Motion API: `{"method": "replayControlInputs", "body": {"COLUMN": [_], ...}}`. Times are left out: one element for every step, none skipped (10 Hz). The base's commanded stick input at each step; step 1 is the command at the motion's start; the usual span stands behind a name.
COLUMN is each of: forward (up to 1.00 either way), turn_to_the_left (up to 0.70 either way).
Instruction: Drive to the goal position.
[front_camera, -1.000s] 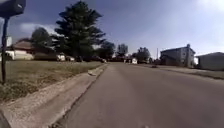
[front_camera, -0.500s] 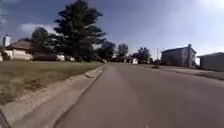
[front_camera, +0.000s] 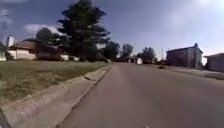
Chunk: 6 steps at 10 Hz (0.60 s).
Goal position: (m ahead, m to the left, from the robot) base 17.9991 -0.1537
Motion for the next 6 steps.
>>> {"method": "replayControlInputs", "body": {"forward": [1.0,1.0,1.0,1.0,1.0,1.0], "turn_to_the_left": [0.02,0.02,0.02,0.02,0.0,0.01]}}
